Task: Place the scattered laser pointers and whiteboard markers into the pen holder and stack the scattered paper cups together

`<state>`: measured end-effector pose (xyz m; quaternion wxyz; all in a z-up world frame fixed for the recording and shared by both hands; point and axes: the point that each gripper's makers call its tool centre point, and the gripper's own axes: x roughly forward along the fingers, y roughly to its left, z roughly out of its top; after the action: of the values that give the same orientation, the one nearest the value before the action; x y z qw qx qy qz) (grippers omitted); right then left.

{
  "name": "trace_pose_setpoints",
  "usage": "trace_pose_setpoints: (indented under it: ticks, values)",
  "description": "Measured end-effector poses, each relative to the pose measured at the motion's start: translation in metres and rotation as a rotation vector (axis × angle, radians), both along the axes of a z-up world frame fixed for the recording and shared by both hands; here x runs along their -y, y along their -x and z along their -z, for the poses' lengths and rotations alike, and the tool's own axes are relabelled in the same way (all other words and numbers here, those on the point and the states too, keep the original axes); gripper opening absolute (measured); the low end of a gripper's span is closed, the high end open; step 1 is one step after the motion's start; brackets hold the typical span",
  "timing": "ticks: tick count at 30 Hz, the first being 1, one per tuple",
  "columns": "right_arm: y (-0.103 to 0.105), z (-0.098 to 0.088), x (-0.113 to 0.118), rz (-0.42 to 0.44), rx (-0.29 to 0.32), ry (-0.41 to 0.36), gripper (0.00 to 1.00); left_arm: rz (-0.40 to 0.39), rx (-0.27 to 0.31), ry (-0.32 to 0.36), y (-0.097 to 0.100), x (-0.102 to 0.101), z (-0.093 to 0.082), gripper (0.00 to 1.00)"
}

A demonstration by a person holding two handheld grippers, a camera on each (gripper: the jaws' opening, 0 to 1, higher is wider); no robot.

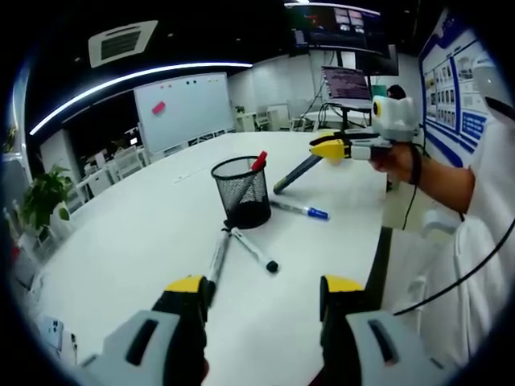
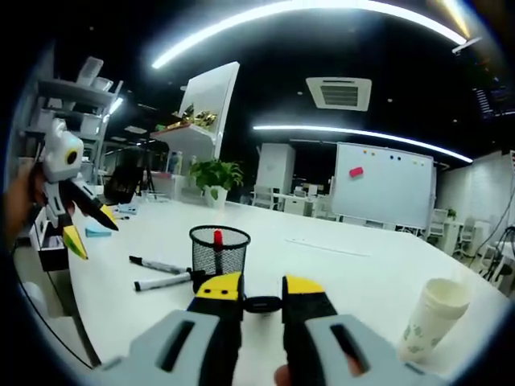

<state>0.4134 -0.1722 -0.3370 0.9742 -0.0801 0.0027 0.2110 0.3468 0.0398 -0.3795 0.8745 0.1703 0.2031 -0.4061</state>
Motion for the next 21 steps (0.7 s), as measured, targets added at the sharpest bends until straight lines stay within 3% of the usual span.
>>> trace_pose_setpoints:
  ticks: [21]
  values:
    - [-0.0015, -0.007, -0.0011, 0.003, 0.024, 0.006, 0.18, -0.004, 0.001, 0.012, 0.0013, -0.0003, 0.0, 0.57]
